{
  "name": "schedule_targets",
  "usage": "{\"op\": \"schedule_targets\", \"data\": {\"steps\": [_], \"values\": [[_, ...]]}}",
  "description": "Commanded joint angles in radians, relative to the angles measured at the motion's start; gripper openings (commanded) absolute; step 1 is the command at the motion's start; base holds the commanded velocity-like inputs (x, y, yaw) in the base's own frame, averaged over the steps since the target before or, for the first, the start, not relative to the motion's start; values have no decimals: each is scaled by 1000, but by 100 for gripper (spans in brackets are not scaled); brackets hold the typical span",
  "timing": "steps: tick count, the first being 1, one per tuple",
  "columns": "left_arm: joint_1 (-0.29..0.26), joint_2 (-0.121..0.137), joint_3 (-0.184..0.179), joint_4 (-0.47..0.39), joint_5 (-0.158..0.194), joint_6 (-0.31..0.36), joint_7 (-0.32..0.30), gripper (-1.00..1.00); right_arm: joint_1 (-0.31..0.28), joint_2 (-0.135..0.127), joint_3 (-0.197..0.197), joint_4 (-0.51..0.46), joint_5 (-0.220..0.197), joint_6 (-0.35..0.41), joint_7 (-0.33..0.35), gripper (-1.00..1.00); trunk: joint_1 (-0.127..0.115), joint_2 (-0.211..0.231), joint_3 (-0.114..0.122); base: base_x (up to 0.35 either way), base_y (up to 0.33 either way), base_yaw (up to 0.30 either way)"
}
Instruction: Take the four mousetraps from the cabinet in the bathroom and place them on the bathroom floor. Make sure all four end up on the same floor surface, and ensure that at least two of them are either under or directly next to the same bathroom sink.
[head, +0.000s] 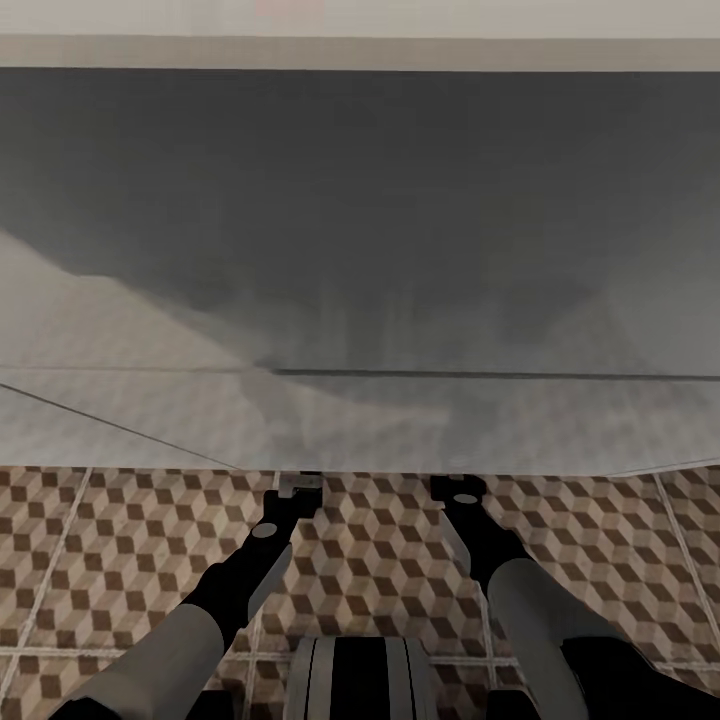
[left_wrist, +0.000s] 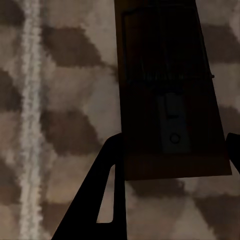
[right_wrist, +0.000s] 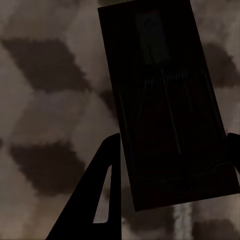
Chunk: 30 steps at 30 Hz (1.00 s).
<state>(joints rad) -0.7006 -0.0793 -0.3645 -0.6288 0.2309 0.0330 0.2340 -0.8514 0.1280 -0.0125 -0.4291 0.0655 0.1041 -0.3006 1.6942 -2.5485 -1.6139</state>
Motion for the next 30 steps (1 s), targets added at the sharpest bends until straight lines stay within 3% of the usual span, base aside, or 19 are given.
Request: {"op": "schedule_targets", "data": {"steps": [1, 14, 30], "values": [[0, 1, -6, -2, 7, 4, 11, -100, 0, 0, -1, -2, 5, 8, -2, -100, 0, 0, -1, 1, 0, 0], [0, 32, -2, 3, 7, 4, -4, -100, 0, -7, -3, 1, 1, -14, 8, -100, 0, 0, -1, 0, 0, 0], [-6, 51, 1, 11, 8, 9, -82, -100, 0, -10, -4, 18, 4, -24, 45, -100, 0, 0, -1, 0, 0, 0]]}}
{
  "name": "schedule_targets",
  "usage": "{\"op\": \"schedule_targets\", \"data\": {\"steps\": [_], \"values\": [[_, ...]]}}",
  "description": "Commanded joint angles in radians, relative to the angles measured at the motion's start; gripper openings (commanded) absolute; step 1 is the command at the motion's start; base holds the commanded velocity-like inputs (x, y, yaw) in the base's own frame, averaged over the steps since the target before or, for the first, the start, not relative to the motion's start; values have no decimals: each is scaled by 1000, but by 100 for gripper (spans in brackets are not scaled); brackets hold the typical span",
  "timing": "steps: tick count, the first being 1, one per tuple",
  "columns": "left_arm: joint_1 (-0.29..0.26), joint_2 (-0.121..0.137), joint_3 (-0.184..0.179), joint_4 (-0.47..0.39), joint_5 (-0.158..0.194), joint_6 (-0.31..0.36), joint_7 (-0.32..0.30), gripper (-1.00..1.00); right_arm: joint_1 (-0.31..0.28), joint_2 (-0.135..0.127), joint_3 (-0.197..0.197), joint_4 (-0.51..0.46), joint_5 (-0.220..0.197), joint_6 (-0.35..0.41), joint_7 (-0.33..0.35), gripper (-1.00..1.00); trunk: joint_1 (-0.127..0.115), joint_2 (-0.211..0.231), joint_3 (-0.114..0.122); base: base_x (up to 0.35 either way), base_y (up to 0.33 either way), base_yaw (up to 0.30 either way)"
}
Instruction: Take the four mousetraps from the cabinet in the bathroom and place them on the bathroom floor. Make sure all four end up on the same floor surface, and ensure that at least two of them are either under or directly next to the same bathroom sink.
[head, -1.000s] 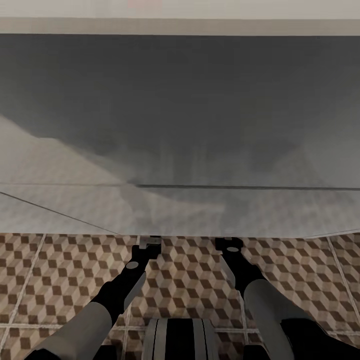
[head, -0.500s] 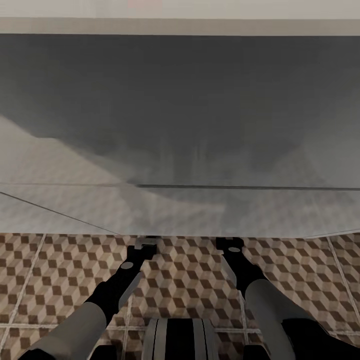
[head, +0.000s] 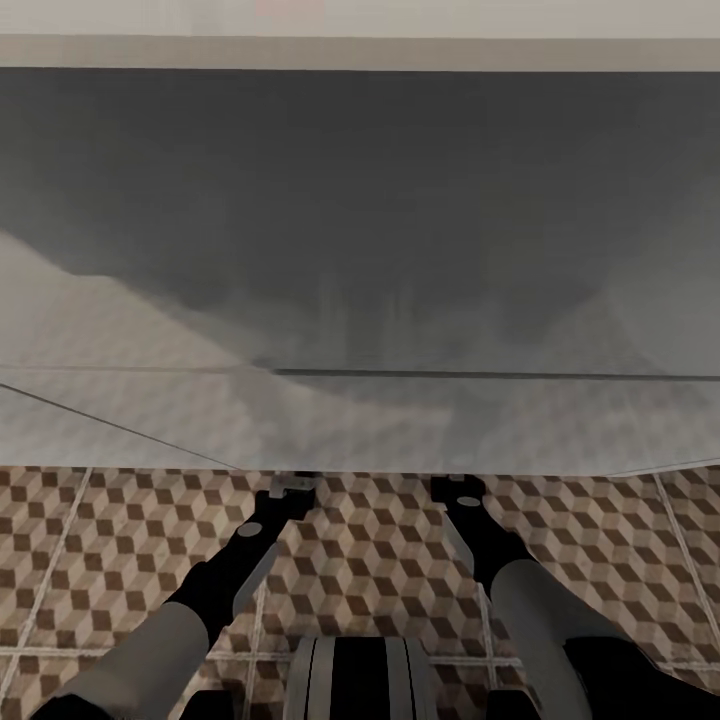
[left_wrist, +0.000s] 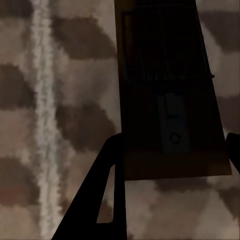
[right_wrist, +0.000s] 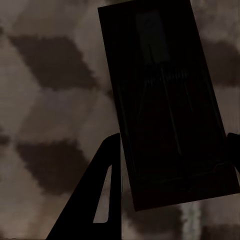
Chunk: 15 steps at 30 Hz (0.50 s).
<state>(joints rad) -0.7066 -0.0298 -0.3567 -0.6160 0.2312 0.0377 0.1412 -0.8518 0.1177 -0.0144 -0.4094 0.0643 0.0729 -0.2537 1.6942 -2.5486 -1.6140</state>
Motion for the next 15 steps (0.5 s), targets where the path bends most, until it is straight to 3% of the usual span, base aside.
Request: {"op": "schedule_targets", "data": {"steps": [1, 7, 15], "values": [[-2, 1, -7, 0, 9, 5, 10, -100, 0, 1, -1, -1, 5, 7, 1, -100, 0, 0, -1, 0, 0, 0], [-32, 1, -7, 43, 15, 6, 2, -100, -4, -23, -1, 57, 5, -19, 24, -100, 0, 0, -1, 0, 0, 0], [-44, 1, -6, 81, 17, 1, -7, -100, -31, -32, -1, 157, 5, -75, 36, -100, 0, 0, -1, 0, 0, 0]]}}
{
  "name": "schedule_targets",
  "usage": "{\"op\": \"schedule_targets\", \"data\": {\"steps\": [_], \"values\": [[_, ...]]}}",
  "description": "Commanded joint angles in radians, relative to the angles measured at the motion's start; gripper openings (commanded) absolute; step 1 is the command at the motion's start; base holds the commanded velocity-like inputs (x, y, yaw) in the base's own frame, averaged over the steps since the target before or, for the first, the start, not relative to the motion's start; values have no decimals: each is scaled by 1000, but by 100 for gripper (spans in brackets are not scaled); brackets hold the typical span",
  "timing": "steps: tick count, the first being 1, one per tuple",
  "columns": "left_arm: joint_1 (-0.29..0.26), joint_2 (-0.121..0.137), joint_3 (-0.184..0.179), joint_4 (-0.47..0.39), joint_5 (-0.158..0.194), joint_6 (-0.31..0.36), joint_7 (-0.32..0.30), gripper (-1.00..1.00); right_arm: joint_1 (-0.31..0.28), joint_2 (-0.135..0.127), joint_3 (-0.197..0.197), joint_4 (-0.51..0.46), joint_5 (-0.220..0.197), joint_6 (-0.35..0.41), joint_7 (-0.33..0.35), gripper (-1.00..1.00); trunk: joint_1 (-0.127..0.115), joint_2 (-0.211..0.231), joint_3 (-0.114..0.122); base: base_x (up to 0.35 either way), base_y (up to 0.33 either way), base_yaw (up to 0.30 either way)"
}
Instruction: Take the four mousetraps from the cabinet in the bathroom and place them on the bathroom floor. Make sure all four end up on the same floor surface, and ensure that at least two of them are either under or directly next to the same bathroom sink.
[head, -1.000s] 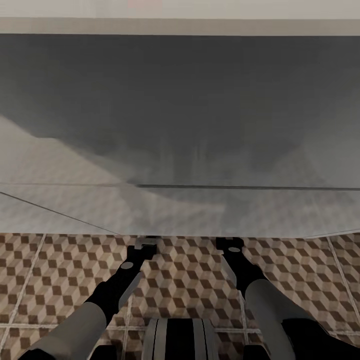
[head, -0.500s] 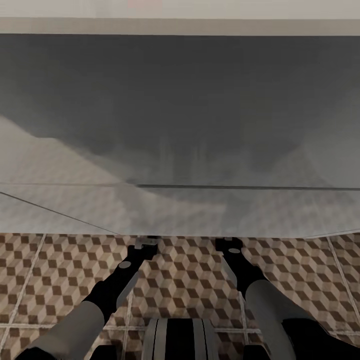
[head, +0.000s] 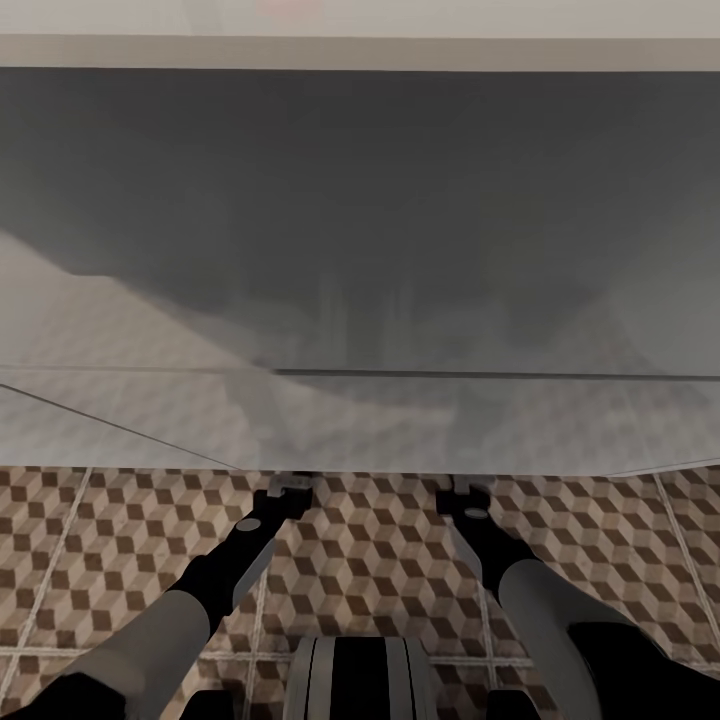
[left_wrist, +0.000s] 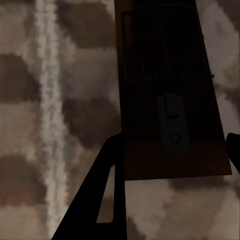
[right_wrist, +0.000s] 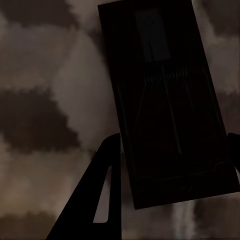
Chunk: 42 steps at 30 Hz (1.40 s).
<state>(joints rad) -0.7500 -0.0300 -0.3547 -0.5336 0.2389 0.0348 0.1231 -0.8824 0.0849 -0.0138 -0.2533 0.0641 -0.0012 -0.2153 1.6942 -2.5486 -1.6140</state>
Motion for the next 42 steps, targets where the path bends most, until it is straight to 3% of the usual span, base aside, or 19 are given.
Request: {"op": "schedule_targets", "data": {"steps": [1, 15, 36, 42], "values": [[-1, 1, -9, 0, 9, 4, 11, -100, -1, 0, -2, 4, 5, -3, -2, -100, 0, 0, -1, 0, 0, 0], [-42, -3, -8, 119, 14, -1, 9, -100, -4, 0, -1, 43, 3, -16, 2, -100, 0, 0, -1, 0, 0, 0], [-45, -4, -7, 130, 15, 0, 9, -100, -4, -2, -2, 54, -2, -24, 33, -100, 0, 0, -1, 0, 0, 0], [-45, -4, -8, 130, 16, 0, 9, -100, -4, -26, -5, 54, -8, -25, 66, -100, 0, 0, -1, 0, 0, 0]]}}
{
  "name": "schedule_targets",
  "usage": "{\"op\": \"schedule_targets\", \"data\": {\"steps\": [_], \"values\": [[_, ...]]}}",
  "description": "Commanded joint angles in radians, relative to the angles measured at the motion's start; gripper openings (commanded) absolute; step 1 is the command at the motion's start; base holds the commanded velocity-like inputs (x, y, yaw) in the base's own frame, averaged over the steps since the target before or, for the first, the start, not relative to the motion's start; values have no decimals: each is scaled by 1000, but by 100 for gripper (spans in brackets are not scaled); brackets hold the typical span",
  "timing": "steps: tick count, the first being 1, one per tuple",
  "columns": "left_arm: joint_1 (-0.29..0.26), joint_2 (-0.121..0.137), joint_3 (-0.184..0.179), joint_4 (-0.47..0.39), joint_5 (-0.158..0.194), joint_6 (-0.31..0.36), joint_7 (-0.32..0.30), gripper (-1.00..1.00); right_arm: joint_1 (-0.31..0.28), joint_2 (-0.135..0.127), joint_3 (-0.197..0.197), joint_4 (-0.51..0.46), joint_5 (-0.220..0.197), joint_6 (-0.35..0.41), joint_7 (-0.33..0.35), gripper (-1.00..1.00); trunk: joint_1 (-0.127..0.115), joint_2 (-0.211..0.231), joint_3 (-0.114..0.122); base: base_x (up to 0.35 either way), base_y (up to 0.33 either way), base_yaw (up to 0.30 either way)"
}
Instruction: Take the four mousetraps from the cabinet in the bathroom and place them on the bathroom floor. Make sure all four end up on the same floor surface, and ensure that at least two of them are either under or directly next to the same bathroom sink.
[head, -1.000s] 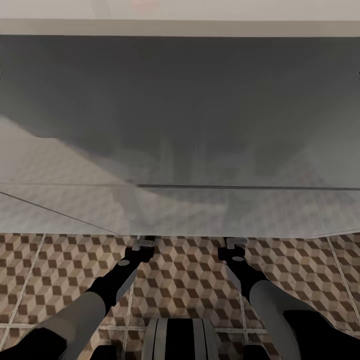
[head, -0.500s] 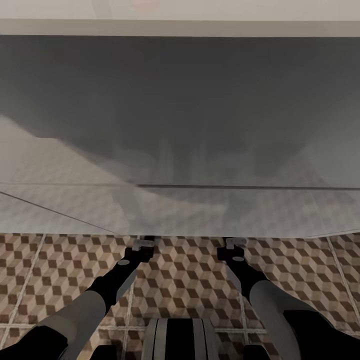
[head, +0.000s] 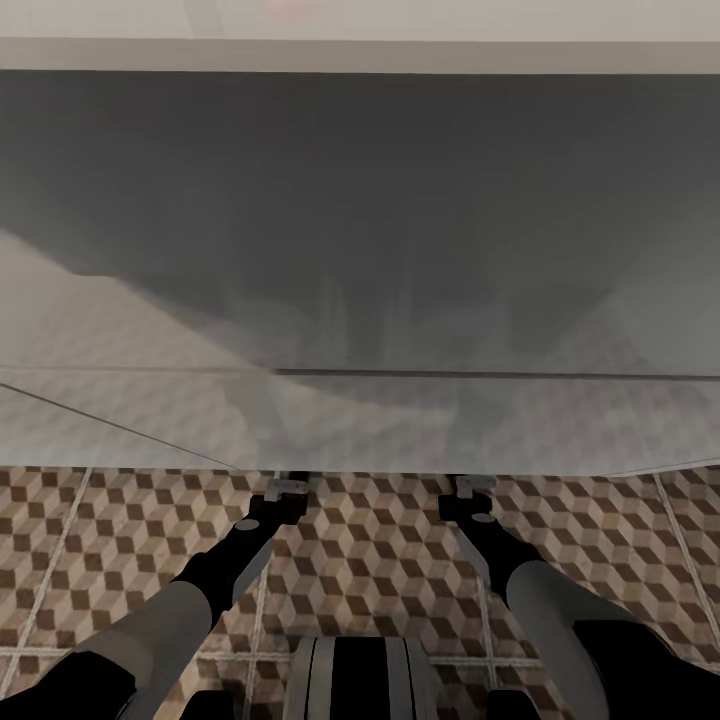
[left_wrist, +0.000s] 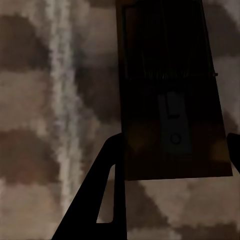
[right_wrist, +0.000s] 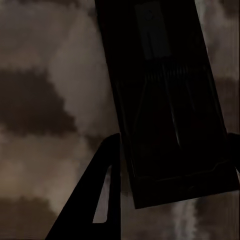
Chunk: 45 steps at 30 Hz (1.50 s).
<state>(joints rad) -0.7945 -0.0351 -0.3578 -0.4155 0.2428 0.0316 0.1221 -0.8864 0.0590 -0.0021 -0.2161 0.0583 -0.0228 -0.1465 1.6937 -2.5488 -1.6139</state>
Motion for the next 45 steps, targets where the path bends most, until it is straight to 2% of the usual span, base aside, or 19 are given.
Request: {"op": "schedule_targets", "data": {"steps": [1, 9, 20, 39, 40, 45], "values": [[0, 1, -4, 12, 12, 4, 10, -100, 0, -4, -17, 17, -2, -3, 4, -100, 0, 0, -1, 0, 0, 0], [0, 1, -4, 12, 12, 4, 10, -100, 0, -25, -22, 17, -3, -3, 36, -100, 0, 0, -1, 0, 0, 0], [0, 1, -4, 12, 11, 4, 9, -100, 0, -15, -22, 8, 1, -5, 29, -100, 0, 0, -1, 0, 0, 0], [0, 1, -5, 13, 11, 2, 8, -100, 0, -13, -22, 0, 0, 4, 27, -100, 0, 0, -1, 0, 0, 0], [-2, -5, -3, -6, 14, 2, 4, -100, -2, -11, -30, -3, 18, 10, 24, -100, 0, 0, 0, 0, 0, 0], [-2, -6, -3, -7, 14, 2, 5, -100, -2, -11, -30, -3, 17, 18, 24, -100, 0, 0, 0, 0, 0, 0]]}}
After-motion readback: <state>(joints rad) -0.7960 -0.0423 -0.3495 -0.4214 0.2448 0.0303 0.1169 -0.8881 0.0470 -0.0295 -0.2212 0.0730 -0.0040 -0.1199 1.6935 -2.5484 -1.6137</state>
